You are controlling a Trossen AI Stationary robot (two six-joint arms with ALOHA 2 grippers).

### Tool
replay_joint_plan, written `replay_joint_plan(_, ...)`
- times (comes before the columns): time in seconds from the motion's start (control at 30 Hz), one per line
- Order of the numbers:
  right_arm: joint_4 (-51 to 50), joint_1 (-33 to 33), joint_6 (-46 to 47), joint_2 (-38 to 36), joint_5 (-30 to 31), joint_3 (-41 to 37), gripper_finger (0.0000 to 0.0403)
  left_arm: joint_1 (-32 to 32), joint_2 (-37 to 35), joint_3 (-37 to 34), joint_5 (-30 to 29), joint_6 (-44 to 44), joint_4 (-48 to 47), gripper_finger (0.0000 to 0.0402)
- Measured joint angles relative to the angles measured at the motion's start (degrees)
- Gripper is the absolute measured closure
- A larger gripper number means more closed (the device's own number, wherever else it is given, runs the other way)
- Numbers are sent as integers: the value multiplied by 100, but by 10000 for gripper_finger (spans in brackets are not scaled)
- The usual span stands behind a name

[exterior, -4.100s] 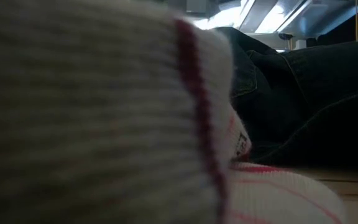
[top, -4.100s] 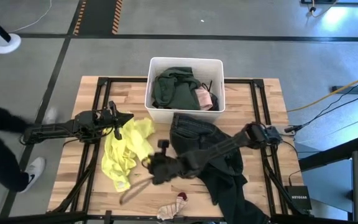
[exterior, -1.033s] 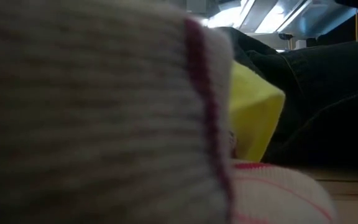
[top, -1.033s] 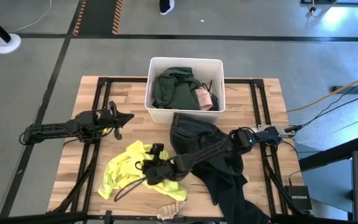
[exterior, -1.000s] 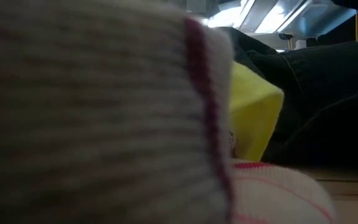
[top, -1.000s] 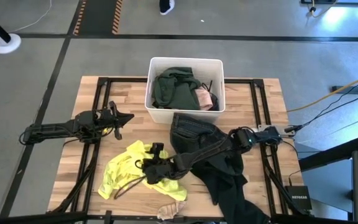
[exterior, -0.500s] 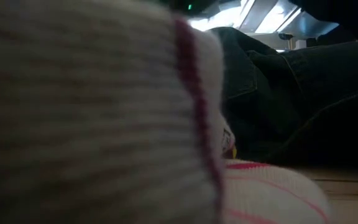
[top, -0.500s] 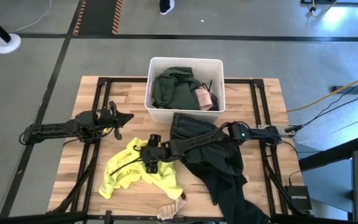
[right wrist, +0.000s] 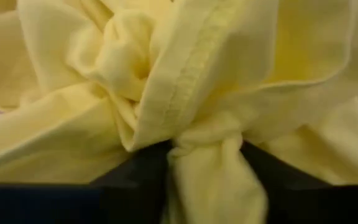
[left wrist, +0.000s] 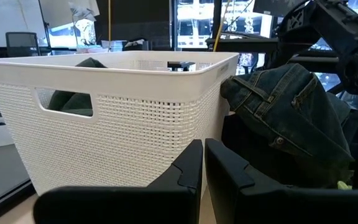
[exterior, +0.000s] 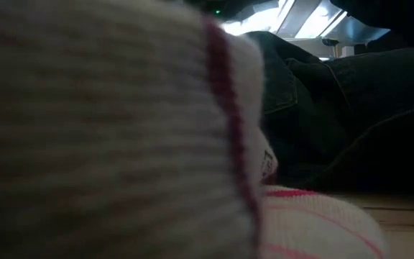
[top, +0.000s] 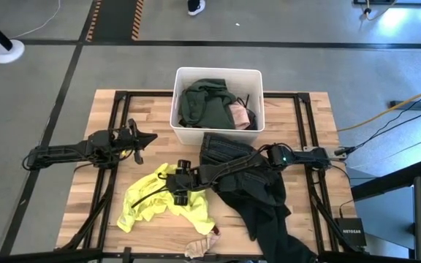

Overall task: Sort clothes
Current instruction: Put the yellow shirt into the white laundry organizer

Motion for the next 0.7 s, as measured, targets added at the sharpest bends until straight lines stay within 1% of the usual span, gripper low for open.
replay_joint_plan(0.13,-93,-2,84,-7,-32,-2,342,0,-1,0,0,0,1,389)
replay_joint_plan(0.17,-146,-2,90,-12,-36,-2,352,-1,-1,0,0,2,1,389)
replay_joint_plan(0.33,-212,76,127,-51,-21,11,352,-1,-1,0,0,0,0,389)
replay_joint_plan(0.43,-368,204,129,-97,212,134,352,-2,0,0,0,0,-1,389)
replay_joint_plan(0.57,-763,430,127,-138,347,437,352,0,1,0,2,15,1,389)
replay_joint_plan(0.7,-1203,623,124,-173,408,985,352,-1,-1,0,0,6,1,389)
